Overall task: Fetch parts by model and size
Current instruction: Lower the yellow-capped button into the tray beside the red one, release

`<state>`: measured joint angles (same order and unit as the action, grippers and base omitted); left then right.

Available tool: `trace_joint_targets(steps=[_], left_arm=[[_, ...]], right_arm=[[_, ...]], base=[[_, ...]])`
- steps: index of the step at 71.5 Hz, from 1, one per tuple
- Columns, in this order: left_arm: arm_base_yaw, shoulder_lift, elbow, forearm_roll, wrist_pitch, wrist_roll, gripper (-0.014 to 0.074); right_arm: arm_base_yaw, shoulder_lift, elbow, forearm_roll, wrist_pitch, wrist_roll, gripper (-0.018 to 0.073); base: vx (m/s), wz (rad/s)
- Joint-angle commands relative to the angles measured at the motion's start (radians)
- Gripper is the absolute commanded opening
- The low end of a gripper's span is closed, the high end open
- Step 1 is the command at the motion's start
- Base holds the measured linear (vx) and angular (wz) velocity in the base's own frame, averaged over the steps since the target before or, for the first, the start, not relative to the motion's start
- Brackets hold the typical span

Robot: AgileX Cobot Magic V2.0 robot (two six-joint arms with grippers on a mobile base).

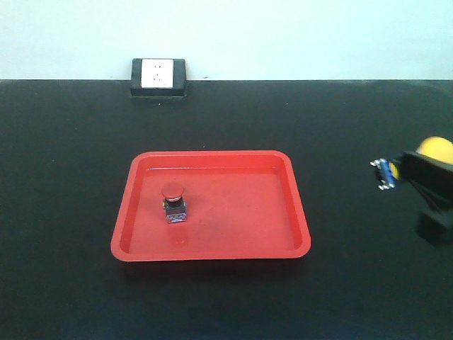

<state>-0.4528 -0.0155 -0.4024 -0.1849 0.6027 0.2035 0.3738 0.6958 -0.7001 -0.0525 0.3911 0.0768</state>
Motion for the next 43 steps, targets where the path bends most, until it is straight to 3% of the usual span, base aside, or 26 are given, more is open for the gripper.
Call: trace_joint_targets(steps=[1,22,43], left_arm=[[-0.006,0.007,-0.021,-0.018,-0.083,-0.005,0.0389],[-0.006,0.007,-0.021,-0.017,-0.083,-0.005,0.0389],[-0.006,0.007,-0.021,-0.017,-0.083,-0.005,0.0389]], right_arm=[[-0.005,0.116,-0.098,-0.001,-0.052,-0.011,-0.0002],[-0.005,0.465,-0.301,0.083,-0.017,-0.013,-0.0002],[0.017,0.773,-0.516,0.076,0.099,-0.015,0.0000]], base=[[0.00,0.00],[0.00,0.00],[0.00,0.00]])
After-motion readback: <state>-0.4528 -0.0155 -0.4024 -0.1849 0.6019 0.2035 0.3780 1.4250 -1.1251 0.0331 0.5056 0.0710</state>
